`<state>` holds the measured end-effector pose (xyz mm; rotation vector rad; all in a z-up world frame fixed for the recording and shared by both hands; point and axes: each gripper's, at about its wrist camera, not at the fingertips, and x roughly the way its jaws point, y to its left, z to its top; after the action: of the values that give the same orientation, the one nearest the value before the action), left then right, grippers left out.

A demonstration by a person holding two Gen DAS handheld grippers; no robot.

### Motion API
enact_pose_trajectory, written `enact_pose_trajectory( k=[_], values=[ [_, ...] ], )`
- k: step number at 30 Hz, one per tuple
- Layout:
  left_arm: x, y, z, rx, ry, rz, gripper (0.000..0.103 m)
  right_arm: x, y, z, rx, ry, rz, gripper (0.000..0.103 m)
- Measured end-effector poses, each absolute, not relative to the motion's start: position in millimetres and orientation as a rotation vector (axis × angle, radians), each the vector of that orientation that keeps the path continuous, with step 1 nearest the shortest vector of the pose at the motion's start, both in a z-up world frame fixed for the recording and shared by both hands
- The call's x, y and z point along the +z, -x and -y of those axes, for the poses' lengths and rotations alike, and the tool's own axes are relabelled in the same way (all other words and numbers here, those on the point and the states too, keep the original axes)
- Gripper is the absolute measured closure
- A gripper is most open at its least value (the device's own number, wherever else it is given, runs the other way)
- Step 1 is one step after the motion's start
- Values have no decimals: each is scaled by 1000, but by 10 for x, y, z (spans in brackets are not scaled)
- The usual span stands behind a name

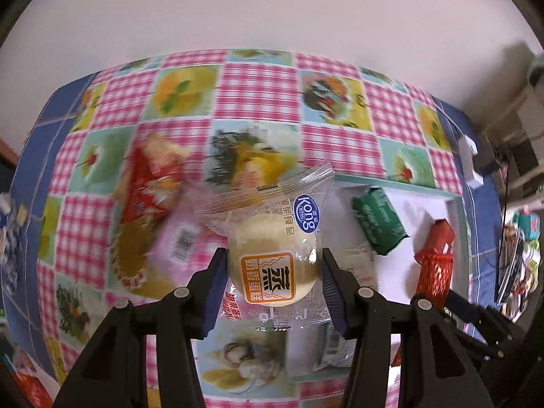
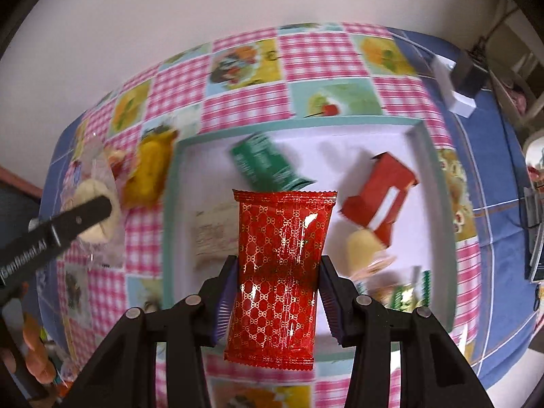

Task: Organize snacks
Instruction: 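Carry both items over the white tray and open both tools to release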

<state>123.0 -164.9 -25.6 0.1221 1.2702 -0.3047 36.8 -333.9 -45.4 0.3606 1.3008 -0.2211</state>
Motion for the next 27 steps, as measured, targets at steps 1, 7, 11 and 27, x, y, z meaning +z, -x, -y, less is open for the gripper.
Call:
enact_pose_trajectory(
  k=[1,7,11,27],
  values=[
    [-269,-1236,1720,-316,-136,-1270,49,-468,-389,3398,-230,-367,-1303,54],
    [-411,-1320,2062,-353,-199,-1281,49,-570,-537,3648,-267,-395,-1314,54],
    [-515,-1392,2174,-368,-207,-1298,49,-638,-615,3741,-284,-403,-1323,54],
    [-716,-1512,2341,-384,-213,-1321,45,-786,-806,3868,-307,-406,-1346,54]
  ],
)
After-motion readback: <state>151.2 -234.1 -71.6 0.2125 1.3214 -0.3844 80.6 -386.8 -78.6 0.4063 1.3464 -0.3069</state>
